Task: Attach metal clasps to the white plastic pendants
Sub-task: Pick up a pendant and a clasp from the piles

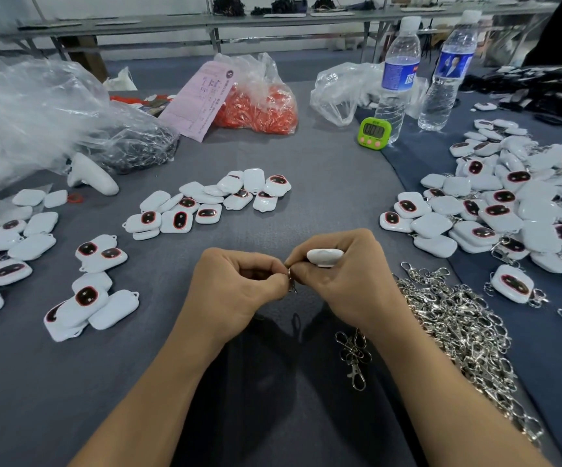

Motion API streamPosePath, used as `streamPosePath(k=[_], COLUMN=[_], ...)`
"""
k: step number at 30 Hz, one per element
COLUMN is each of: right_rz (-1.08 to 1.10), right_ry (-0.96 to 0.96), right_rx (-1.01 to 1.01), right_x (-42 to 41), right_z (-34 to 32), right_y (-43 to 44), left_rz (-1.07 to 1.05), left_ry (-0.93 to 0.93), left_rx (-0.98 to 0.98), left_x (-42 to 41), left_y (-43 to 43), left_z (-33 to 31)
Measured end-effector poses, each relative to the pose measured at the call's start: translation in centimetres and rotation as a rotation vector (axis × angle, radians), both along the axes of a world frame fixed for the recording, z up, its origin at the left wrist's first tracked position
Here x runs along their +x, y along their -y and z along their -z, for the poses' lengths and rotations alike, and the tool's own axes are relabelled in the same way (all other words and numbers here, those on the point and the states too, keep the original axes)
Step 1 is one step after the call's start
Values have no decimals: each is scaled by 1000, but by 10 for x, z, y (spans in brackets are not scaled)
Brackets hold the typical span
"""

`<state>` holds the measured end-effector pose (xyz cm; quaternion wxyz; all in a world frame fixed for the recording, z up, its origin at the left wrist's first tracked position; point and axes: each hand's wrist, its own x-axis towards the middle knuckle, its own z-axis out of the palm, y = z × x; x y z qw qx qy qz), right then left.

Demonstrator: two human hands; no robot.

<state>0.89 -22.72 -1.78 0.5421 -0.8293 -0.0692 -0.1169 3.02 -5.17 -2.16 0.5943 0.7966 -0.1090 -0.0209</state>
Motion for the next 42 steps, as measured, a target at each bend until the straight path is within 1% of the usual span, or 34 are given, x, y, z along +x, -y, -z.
streamPosePath(k=[7,16,19,23,26,28,30,31,33,35,38,40,42], right_rz=[27,17,14,2,-9,39,118,140,124,96,74,72,78], right_ry=[18,36,54,79,48,-36,-150,-193,-242,-275,-280,-259,-247], right_rx=[-13,25,58,110,148,193,179,121,7,-4,-36,-59,-78], right_x=[-1,-2,-1,0,1,3,5,6,7,7,9,9,10], right_z=[-1,-1,-1,-1,-1,2,6,8,9,8,9,10,11], right_y=[-2,-2,-3,-3,-5,-5,-5,-5,-5,-6,-4,-1,0], left_rz=[9,14,-21,-47,-45,-111,-265,-330,-350,-297,-204,-163,-123], left_ry=[-9,12,18,-36,-57,16,201,309,463,518,528,540,514], left_rx=[-34,-60,-84,-171,-183,-87,166,320,552,696,825,816,767], left_x=[0,-2,-2,-1,-2,-1,2,3,4,2,-2,-2,0], left_y=[0,4,9,10,9,7,-2,-7,-13,-10,1,4,3], left_z=[-1,-1,-1,0,-1,0,3,4,7,9,13,15,15])
